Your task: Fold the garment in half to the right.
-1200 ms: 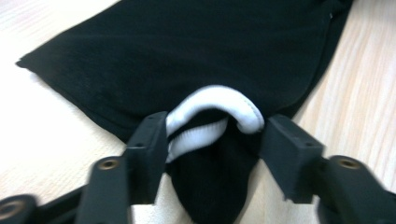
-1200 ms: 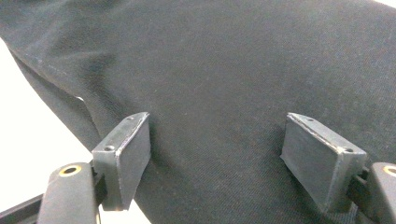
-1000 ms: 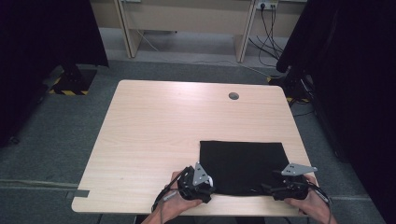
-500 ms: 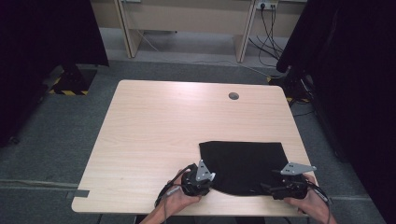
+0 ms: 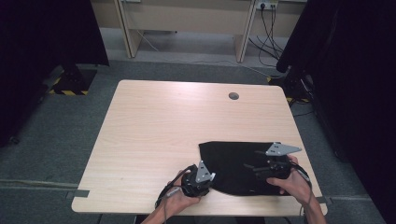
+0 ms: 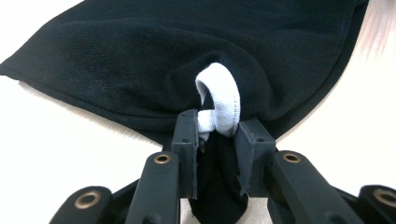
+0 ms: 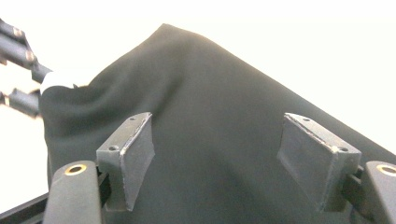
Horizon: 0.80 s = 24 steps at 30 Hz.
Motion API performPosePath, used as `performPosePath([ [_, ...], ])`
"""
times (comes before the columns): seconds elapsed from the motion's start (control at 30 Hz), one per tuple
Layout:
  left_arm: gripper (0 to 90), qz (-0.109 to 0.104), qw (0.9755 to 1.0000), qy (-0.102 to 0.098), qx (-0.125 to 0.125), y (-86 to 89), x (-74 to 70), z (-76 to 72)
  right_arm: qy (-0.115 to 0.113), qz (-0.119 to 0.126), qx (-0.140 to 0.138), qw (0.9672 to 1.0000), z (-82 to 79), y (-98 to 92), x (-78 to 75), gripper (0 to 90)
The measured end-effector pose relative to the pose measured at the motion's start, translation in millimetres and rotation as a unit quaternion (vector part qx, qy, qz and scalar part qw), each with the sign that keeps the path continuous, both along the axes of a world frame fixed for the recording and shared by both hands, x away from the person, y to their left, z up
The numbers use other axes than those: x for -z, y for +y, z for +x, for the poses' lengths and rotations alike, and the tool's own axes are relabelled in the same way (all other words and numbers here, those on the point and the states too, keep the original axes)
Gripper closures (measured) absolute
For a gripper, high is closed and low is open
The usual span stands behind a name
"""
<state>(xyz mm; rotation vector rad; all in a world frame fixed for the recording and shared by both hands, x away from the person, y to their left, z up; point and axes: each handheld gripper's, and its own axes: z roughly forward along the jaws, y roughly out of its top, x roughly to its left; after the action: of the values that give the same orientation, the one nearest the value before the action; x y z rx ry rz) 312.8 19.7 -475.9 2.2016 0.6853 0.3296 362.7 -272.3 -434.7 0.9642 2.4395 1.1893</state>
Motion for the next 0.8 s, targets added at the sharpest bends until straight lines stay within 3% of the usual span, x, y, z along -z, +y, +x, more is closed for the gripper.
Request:
performPosePath([
  [0.43,70.9,-0.004,1.0,-0.002,0.003,1.8,1.0,-0.5,-0.002,-0.015,-0.049,0.9987,39.4,68.6,-12.9,27.1],
  [0.8,70.7,-0.013,0.9999,-0.007,0.005,3.2,2.8,-0.9,0.016,-0.036,-0.067,0.997,72.2,109.3,-4.4,29.8],
])
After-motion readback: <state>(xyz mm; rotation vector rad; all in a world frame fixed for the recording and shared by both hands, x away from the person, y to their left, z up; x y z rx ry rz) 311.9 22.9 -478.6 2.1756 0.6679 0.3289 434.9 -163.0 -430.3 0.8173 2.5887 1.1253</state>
